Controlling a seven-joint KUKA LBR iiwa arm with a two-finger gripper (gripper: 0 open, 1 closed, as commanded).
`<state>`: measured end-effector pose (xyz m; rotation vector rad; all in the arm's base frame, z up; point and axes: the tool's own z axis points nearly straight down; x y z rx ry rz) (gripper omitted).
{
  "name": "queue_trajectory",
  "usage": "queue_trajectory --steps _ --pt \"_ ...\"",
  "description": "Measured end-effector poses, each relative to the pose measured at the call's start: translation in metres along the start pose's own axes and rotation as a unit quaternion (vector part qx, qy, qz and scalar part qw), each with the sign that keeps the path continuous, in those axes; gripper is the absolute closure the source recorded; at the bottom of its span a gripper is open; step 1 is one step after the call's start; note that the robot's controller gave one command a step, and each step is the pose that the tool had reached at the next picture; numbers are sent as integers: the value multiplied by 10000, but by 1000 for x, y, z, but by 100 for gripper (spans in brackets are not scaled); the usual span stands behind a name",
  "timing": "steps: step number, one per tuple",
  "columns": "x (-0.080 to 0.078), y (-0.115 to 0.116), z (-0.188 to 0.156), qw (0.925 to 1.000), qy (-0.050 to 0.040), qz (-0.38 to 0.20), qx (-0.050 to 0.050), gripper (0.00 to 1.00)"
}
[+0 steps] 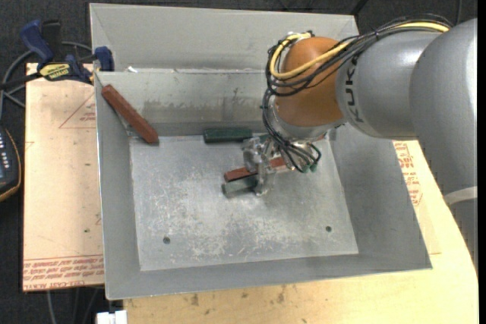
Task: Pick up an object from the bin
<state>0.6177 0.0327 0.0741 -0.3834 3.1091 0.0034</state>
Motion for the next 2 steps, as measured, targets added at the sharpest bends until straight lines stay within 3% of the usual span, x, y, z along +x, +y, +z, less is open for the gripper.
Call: queue_trajectory --steps 1,2 --pt "15 13 -120 9994 -8 -341 9 100" --pt "57 -20 -205 9719 14 -2354 10 100"
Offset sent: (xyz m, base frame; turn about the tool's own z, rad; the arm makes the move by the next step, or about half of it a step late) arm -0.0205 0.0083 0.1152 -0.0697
